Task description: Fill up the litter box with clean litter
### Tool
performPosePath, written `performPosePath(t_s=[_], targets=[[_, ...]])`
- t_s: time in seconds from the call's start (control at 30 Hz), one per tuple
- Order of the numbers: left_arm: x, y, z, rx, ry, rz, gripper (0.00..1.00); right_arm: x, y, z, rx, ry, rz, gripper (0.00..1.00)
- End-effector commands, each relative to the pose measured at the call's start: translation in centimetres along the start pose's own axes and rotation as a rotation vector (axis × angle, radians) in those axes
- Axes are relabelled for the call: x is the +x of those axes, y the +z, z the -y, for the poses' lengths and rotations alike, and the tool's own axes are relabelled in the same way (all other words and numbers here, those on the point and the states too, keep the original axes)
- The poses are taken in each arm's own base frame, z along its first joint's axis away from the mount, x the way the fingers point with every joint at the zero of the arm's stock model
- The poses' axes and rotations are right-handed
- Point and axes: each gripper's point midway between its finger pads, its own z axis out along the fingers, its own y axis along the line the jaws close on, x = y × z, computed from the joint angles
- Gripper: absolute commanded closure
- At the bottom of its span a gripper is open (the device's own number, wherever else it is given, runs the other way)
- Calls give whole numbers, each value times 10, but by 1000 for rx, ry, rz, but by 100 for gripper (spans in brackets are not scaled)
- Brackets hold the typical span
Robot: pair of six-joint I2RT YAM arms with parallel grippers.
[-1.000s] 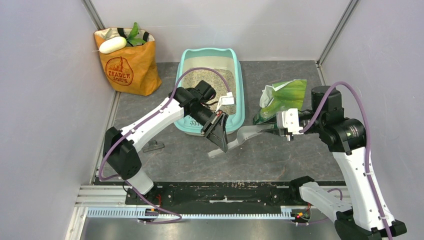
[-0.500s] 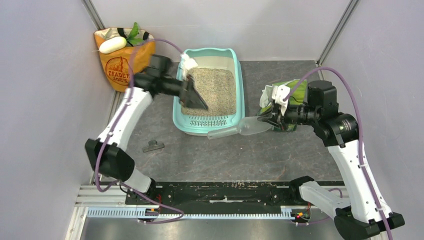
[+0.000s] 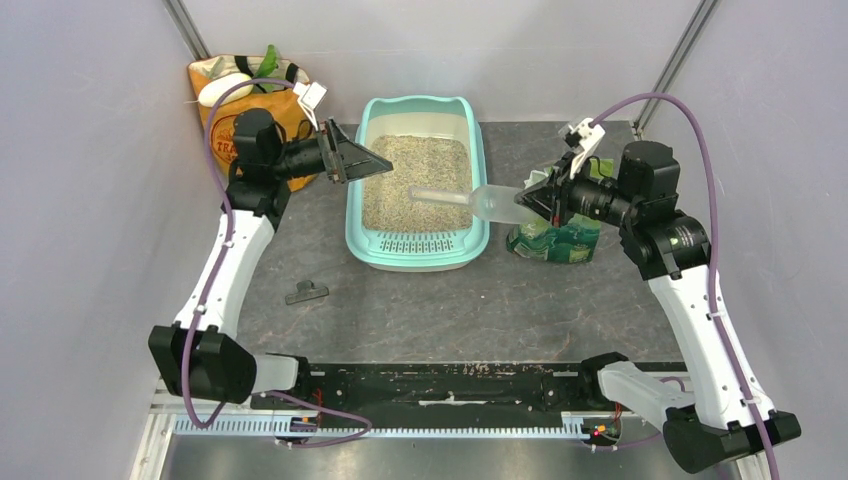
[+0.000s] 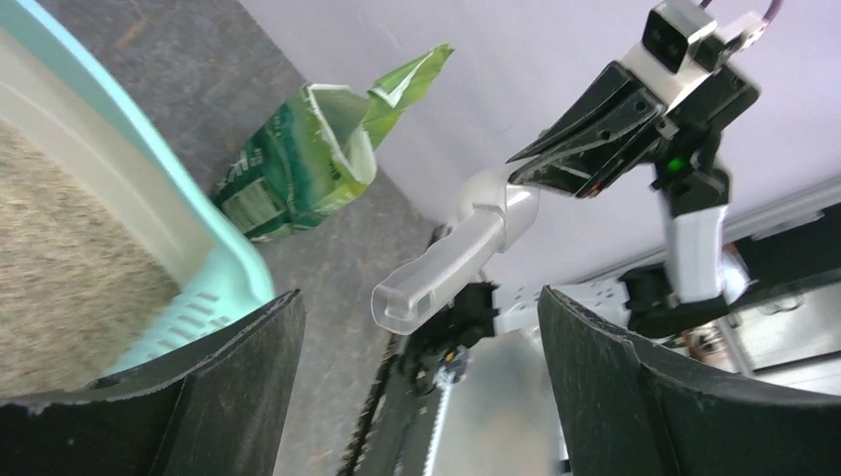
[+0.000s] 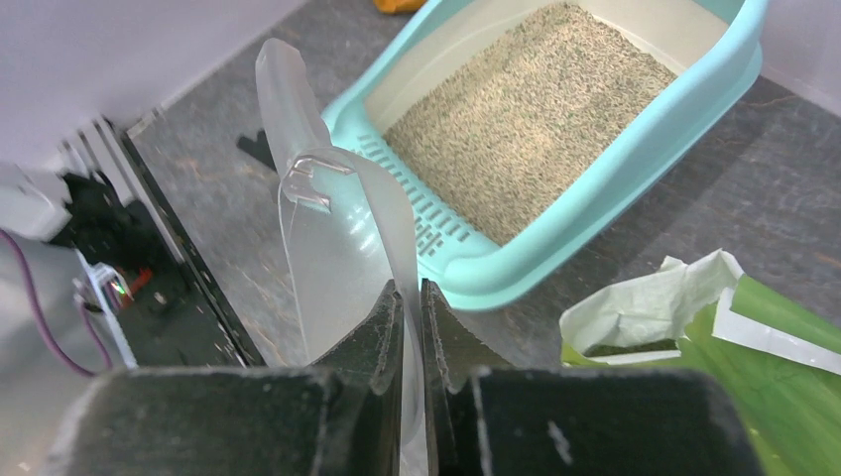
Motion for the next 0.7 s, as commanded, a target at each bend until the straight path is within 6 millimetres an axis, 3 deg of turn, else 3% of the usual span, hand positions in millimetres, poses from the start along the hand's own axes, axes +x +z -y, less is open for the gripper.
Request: performPosePath(t_s=[0.0,0.1,0.33,0.53,0.67], targets=[[3,23,31,114,-113,-8,8,-34,3,-1,7,89,137,100],[20,37,31,125,-146,-41,8,-37,5,-3,-10,82,155,100],[33,54,35,154,-192,-76,9,-33,7,-7,-49,74,154,100],[52,67,49,250,-246,-137,31,-29,9,-14,-99,81,127,100],[52,67,52,273,-256,-133,37,-25,7,-20,-125,83,111,100]])
